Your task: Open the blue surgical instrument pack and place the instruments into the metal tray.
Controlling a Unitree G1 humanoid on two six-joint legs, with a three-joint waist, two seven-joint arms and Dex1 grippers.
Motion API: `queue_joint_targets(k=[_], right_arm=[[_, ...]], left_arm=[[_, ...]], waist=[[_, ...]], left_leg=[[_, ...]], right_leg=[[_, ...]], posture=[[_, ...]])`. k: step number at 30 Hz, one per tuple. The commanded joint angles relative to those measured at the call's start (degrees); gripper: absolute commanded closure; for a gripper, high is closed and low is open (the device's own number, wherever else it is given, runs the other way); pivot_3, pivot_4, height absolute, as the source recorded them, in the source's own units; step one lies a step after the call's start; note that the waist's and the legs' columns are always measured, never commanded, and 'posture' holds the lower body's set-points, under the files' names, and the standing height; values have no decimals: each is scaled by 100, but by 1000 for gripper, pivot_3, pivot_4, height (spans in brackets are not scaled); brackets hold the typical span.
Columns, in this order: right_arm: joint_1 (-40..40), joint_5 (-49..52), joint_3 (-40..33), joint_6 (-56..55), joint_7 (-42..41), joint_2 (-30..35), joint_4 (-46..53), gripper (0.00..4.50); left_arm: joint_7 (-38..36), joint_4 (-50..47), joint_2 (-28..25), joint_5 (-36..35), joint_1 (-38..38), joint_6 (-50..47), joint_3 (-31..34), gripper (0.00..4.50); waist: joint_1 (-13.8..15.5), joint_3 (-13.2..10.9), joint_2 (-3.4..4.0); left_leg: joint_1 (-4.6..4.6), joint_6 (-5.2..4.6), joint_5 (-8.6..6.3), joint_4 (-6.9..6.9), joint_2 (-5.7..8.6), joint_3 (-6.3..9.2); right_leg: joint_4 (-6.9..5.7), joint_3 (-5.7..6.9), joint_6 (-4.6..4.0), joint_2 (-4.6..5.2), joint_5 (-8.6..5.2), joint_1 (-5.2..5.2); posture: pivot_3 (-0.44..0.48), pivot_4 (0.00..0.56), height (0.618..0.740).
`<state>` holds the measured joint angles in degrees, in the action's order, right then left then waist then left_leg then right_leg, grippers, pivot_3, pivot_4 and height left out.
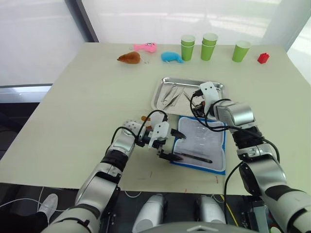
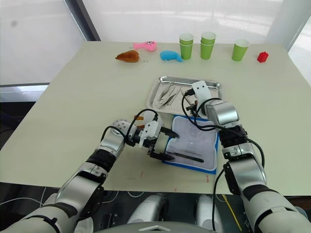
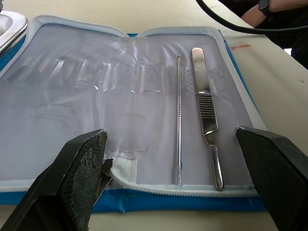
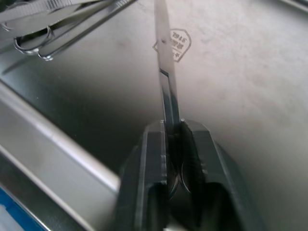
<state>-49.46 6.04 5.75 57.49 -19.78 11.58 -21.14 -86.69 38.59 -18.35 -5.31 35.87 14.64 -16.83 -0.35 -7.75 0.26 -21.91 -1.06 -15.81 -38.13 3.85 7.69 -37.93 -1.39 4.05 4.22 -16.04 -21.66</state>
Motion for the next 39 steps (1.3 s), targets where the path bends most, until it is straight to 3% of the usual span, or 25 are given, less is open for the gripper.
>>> queue_joint_targets(k=[1,4,5,13,25,33,39], right_arm=[[-69,71,-79,-32,-89,86,338,1868],[-67,103,-130,-167,-166,189,508,384],[-61,124,-146,-182,-200,235,577,101],[860,636,-543,-1137,-958,803,1881,101],[3262,1832,-1092,-2732,-3134,2019,3770,101],[4100,2274,-1331,-3464,-4138,2646,4027,101],[4660,2573,-1914,-4103,-5067,3214,3886,101]], left_arm=[[-131,345,69,463,-365,-260,-573,0],[-136,358,71,472,-367,-253,-569,0],[-138,360,71,475,-369,-253,-568,0],[-130,374,73,487,-363,-246,-558,0],[-168,448,-58,406,-430,-146,-476,0],[-242,295,-178,322,-480,-131,-442,0],[-260,47,-312,248,-610,-193,-424,0]], waist=[[-21,0,0],[-56,-1,1],[-64,-1,2],[-50,-1,2],[-59,-3,1],[-75,-7,-7],[-82,-10,-12]], left_leg=[[0,0,0,0,0,0],[-1,-6,-3,0,0,0],[-1,-9,-5,0,-1,-1],[-2,-13,-8,2,-2,0],[7,-18,-10,1,-7,-8],[11,-18,-10,2,-13,-10],[8,-17,-11,6,-15,-13]], right_leg=[[0,0,0,0,0,0],[-1,-2,0,0,0,-1],[-1,-3,0,-1,0,-2],[5,-3,0,-3,0,-1],[5,-9,2,-8,-1,9],[4,-10,2,-13,-1,11],[10,-17,1,-14,-1,10]], posture=[[0,150,740],[0,150,740],[0,150,740],[0,150,740],[0,150,740],[0,150,740],[0,150,740]])
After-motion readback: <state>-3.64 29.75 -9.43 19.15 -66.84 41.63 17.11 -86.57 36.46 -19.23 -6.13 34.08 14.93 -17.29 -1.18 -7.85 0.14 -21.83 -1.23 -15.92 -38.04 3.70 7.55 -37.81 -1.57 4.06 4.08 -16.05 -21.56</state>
